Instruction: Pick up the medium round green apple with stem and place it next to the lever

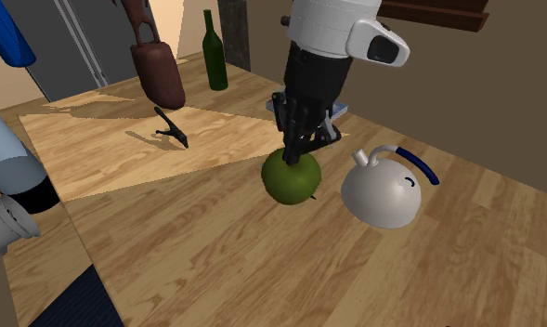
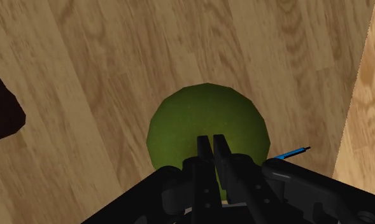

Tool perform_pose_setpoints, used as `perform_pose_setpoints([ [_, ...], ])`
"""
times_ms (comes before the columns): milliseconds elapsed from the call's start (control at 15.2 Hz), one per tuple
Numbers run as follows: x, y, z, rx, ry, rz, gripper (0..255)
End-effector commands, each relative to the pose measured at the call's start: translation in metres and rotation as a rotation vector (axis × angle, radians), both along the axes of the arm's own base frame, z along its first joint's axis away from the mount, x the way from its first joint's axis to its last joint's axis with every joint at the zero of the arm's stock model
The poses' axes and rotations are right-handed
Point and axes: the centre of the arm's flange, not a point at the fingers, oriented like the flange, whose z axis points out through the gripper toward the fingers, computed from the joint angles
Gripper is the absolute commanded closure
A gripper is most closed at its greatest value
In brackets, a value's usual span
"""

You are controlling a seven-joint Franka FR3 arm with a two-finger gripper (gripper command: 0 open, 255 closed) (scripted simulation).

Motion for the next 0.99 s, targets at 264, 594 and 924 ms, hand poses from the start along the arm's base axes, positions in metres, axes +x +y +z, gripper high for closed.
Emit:
perform_pose_setpoints([
  [264, 0.014, 0.077, 0.001, 0.000, 0.000, -0.001, 255],
  [594, 0.024, 0.142, 0.001, 0.000, 0.000, -0.001, 255],
  [924, 0.033, 0.208, 0.001, 0.000, 0.000, -0.001, 255],
])
